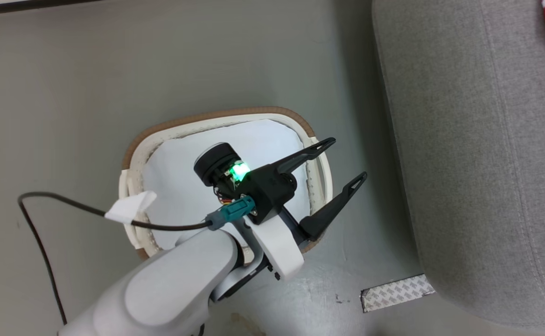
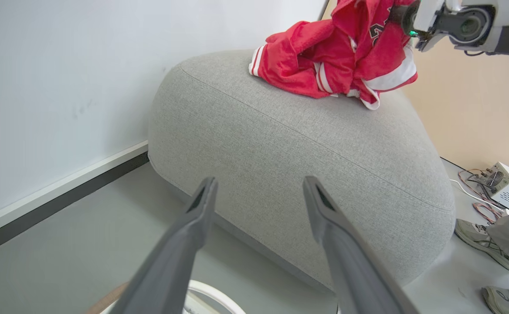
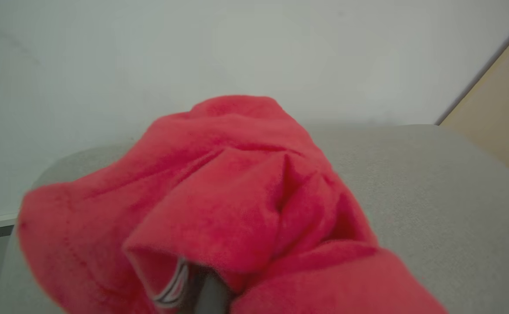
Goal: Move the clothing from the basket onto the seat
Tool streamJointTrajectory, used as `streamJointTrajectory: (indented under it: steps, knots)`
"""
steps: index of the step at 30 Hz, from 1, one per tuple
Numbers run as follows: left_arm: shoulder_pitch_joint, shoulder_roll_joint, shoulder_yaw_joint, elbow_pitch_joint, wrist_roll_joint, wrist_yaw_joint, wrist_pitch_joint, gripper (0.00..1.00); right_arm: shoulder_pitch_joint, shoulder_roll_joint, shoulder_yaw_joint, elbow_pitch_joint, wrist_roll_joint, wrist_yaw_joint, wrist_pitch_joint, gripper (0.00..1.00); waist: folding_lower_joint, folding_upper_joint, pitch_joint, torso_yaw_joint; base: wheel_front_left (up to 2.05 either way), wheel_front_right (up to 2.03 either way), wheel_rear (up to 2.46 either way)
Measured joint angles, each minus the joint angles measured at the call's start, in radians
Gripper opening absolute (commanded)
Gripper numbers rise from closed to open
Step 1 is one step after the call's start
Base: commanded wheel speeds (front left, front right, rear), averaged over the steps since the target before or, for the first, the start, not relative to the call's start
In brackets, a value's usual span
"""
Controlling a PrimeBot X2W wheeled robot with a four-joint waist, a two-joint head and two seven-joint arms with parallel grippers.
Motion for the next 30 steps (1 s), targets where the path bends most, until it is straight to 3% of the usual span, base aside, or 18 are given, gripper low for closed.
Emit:
streamJointTrajectory:
  steps: [2,3,4,5,6,19,30]
  knots:
    - [0.0,-0.001,0.0,0.003,-0.001,0.0,-0.004,1.0,-0.013,-0.001,0.012,0.026,0.0,0.0,0.028,0.0,0.0,0.0,-0.001,0.004,0.0,0.0,0.0]
    - [0.0,-0.007,0.001,0.013,-0.003,0.0,-0.012,1.0,-0.03,0.0,0.041,0.072,0.001,0.0,0.095,0.12,-0.0001,0.0,-0.007,0.011,0.0,0.0,0.0]
    - [0.0,-0.007,0.001,0.013,-0.003,0.0,-0.012,1.0,-0.03,0.0,0.041,0.072,0.001,0.0,0.095,0.36,-0.0001,0.0,-0.007,0.011,0.0,0.0,0.0]
    - [0.0,-0.013,0.001,0.021,-0.01,0.0,-0.018,1.0,-0.039,0.002,0.075,0.102,0.01,0.0,0.168,0.6,0.0,0.0,-0.017,0.017,0.0,0.0,0.0]
    - [0.0,-0.016,0.001,0.026,-0.013,0.0,-0.024,1.0,-0.042,0.003,0.086,0.112,0.015,0.0,0.19,1.0,0.0,0.0,-0.023,0.019,0.0,0.0,0.0]
    - [0.062,-0.029,0.005,0.094,-0.058,0.011,-0.078,1.0,-0.018,-0.007,0.218,0.123,0.062,0.0,0.42,1.0,-0.0002,0.0,-0.158,0.012,0.0,0.0,0.0]
    - [0.17,-0.032,0.035,0.119,-0.112,0.043,-0.115,1.0,0.084,-0.071,0.268,-0.015,0.047,0.0,0.57,1.0,-0.0003,0.0,-0.348,-0.025,0.0,0.0,0.0]
